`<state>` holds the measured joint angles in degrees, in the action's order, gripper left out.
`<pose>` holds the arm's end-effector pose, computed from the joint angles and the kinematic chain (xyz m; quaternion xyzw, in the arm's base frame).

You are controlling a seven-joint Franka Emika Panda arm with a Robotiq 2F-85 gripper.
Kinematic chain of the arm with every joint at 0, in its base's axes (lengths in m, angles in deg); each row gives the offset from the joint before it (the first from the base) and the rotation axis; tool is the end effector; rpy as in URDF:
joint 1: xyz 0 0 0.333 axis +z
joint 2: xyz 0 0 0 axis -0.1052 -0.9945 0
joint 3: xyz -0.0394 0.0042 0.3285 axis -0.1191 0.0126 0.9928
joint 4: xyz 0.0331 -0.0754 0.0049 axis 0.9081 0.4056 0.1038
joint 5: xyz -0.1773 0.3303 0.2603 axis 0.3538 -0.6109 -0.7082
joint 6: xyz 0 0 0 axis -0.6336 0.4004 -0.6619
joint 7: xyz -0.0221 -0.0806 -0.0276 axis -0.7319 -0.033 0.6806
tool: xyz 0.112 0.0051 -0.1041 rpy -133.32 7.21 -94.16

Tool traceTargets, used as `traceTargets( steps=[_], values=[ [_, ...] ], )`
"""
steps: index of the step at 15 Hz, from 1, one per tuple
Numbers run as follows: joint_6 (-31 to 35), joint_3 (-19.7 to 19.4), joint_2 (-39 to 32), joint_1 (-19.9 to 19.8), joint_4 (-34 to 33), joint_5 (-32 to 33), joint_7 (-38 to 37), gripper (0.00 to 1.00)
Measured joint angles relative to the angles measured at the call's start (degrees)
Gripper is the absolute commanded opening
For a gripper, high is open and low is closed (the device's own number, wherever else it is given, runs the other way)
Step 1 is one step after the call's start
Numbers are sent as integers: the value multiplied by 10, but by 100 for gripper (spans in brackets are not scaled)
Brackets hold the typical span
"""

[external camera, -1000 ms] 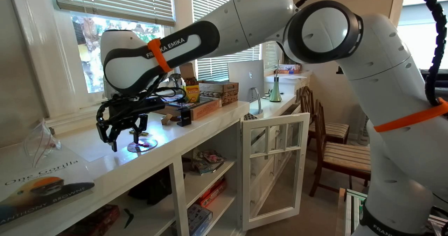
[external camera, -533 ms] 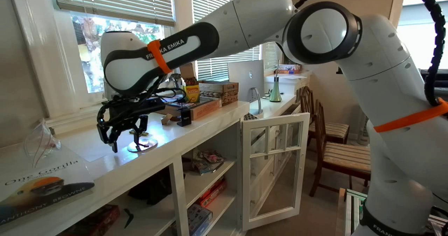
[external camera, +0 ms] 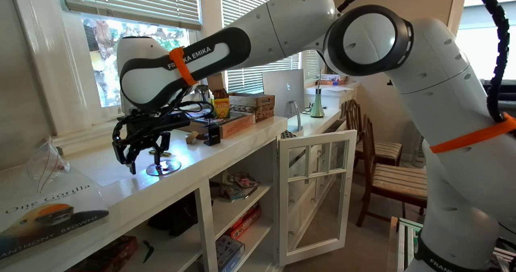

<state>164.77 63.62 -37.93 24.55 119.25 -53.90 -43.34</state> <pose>0.7577 0.2862 0.3737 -0.9934 0.0291 -0.1109 0.0049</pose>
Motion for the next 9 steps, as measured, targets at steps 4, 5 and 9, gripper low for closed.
traceTargets(
  steps=[4, 5, 9],
  values=[
    [0, -3, 0, 0, -1, 0, 0, 70],
    [0, -4, 0, 0, -1, 0, 0, 71],
    [0, -4, 0, 0, -1, 0, 0, 69]
  ],
)
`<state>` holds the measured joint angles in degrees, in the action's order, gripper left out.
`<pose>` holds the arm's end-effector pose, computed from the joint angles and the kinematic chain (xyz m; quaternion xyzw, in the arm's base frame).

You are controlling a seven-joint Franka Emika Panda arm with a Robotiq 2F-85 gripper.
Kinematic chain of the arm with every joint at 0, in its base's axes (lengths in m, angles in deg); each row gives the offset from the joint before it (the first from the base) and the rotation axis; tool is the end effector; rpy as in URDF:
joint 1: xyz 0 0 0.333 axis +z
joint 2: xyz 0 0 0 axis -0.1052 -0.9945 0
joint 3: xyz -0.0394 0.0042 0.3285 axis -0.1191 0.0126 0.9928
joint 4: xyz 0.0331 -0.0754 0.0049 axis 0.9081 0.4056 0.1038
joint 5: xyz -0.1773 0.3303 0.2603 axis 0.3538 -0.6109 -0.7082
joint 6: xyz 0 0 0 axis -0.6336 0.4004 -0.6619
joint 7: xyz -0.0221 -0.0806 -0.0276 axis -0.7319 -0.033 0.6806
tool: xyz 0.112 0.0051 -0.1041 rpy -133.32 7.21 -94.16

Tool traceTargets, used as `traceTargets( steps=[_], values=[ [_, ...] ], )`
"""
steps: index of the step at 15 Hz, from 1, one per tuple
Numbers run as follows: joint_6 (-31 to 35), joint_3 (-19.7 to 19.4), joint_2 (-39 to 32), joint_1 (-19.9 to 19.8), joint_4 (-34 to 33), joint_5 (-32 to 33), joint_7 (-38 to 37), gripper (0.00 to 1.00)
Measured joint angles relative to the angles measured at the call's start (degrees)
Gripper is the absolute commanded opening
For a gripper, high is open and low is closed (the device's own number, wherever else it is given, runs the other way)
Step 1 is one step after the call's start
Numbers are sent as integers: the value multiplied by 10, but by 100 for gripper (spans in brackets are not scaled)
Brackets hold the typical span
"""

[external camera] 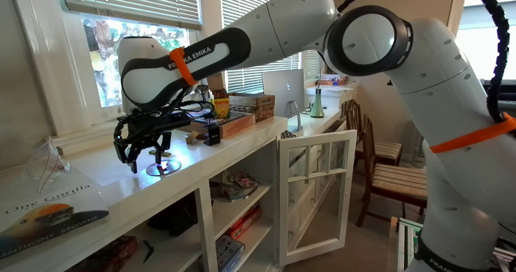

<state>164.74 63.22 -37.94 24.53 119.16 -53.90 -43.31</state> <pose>0.7597 0.2816 0.3743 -0.9932 0.0319 -0.1120 0.0030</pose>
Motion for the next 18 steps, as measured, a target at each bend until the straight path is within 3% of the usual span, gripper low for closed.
traceTargets(
  steps=[18],
  values=[
    [0, -3, 2, 0, 2, 0, 0, 70]
  ],
)
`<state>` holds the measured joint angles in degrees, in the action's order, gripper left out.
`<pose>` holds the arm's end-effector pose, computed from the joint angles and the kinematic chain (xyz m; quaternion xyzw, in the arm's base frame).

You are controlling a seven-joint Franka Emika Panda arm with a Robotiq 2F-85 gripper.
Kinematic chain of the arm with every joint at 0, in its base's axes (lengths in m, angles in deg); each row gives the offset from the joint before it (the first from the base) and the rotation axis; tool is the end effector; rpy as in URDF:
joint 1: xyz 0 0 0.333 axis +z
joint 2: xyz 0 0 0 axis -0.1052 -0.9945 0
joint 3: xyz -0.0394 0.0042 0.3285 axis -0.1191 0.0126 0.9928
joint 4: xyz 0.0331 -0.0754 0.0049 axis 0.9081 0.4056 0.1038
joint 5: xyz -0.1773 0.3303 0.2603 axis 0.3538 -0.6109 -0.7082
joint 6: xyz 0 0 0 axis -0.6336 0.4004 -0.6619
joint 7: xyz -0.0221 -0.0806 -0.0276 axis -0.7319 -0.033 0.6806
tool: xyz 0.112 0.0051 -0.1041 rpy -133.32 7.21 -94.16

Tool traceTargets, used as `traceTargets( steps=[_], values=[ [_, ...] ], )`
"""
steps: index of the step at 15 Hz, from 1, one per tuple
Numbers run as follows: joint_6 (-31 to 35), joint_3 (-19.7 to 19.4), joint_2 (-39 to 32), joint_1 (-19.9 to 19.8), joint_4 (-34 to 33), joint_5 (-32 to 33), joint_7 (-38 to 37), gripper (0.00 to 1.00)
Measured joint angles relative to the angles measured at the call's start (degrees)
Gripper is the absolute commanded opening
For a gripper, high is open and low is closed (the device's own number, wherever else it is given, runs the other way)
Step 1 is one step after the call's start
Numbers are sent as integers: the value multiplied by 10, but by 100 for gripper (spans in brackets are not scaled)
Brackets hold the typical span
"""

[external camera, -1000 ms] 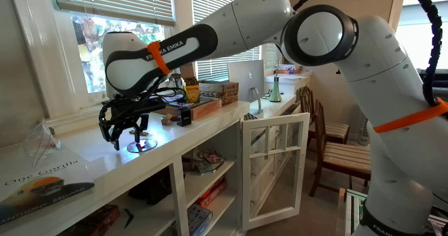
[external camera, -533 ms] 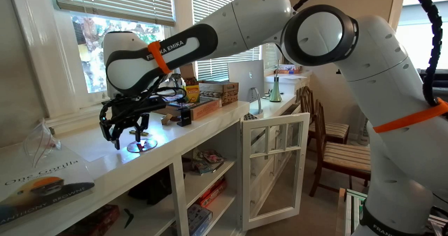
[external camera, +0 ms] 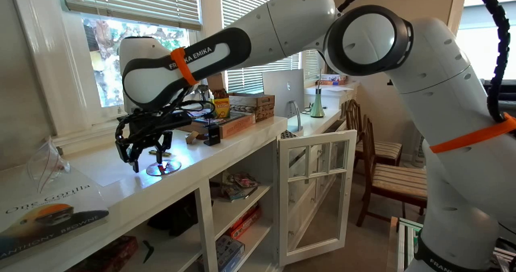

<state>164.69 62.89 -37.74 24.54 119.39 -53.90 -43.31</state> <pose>0.7600 0.2777 0.3747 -0.9931 0.0340 -0.1119 0.0010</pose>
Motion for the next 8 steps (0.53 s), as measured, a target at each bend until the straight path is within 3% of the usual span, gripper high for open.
traceTargets(
  steps=[8],
  values=[
    [-1, 0, 8, 0, 2, 0, 0, 69]
  ],
)
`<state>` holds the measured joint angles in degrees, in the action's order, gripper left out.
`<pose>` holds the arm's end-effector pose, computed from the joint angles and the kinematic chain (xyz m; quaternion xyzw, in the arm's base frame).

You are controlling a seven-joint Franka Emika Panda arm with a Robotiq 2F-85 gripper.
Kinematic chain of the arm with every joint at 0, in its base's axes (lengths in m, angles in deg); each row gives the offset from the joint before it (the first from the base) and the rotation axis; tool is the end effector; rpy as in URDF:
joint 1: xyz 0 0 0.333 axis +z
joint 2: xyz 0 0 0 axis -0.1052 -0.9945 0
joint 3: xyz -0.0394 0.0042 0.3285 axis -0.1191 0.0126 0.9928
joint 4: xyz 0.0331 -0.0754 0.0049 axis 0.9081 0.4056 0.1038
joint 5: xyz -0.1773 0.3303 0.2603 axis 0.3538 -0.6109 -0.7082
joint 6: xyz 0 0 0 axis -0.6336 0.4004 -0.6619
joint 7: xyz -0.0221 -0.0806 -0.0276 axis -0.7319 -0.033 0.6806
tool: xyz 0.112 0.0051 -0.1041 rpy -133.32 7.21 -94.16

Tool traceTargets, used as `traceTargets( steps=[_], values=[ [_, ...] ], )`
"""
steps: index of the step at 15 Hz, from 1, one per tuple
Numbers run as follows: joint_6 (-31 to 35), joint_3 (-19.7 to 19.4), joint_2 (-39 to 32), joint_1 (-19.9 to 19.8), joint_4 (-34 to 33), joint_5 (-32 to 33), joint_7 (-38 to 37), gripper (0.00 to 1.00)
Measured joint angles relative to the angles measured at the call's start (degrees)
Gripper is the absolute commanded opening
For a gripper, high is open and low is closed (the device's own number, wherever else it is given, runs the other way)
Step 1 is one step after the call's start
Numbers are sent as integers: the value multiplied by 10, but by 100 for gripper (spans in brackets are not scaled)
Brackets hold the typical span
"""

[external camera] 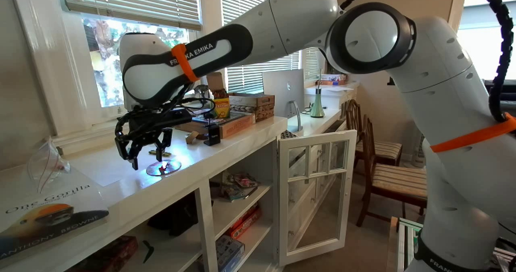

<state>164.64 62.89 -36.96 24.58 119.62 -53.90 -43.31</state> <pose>0.7584 0.2778 0.3833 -0.9927 0.0338 -0.1160 0.0025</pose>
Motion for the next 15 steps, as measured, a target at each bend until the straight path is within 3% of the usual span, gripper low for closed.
traceTargets(
  steps=[15],
  values=[
    [-8, -3, 4, 0, 12, 0, 0, 69]
  ],
)
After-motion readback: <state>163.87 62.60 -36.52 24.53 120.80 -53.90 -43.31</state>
